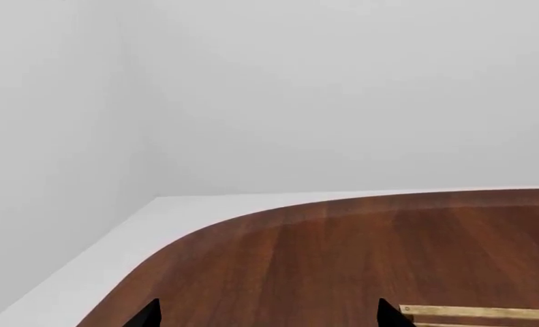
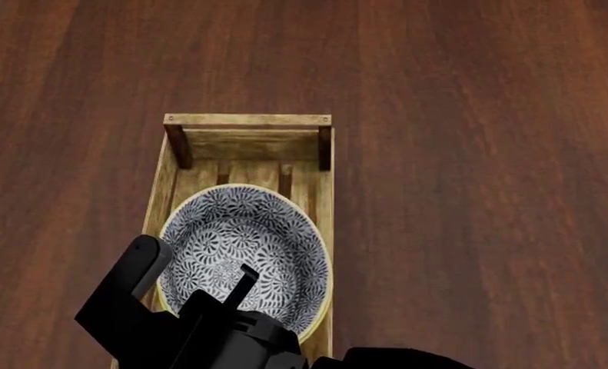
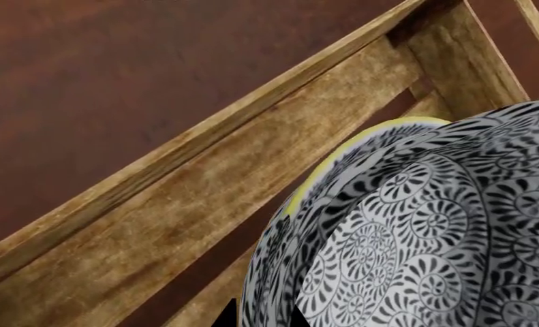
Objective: Stack the left bowl on the right bowl and place them in the tray.
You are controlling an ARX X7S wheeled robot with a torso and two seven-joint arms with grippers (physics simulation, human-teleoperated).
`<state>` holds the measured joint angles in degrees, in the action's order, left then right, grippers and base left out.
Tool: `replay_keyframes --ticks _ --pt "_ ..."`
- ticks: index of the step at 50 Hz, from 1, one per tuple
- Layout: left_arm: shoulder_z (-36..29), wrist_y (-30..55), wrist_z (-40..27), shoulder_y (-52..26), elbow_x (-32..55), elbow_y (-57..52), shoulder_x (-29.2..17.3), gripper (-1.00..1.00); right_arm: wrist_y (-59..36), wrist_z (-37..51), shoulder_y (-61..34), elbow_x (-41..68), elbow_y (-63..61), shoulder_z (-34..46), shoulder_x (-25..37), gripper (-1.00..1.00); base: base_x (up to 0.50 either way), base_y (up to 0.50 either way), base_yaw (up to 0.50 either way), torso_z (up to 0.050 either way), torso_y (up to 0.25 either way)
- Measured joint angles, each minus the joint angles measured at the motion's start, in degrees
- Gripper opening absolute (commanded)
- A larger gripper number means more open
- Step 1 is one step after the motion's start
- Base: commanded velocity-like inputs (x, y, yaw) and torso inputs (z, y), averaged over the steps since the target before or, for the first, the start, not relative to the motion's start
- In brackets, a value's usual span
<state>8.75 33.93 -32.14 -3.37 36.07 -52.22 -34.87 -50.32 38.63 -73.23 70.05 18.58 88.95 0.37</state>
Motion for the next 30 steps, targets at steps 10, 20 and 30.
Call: replay_keyframes --ticks 10,20,30 --pt "-0.2 -0.2 -0.1 0.1 -0.1 0.2 -0.1 1.0 0.2 -1.0 0.3 -0.7 0.2 -0.3 0.1 -1.0 0.0 0.0 0.0 0.0 -0.002" --pt "-0.5 -0.6 -0.1 0.1 -0.3 0.5 -0.2 1.0 -0.4 -2.0 0.5 -1.7 0.5 -0.9 0.0 -1.0 0.0 0.0 0.0 0.0 -0.003" --pt "-0.8 -0.5 -0.3 -0.1 -0.2 0.4 -0.3 1.0 -0.4 0.0 0.4 -0.5 0.6 -0.8 -0.3 1.0 0.0 0.0 0.0 0.0 -0.005"
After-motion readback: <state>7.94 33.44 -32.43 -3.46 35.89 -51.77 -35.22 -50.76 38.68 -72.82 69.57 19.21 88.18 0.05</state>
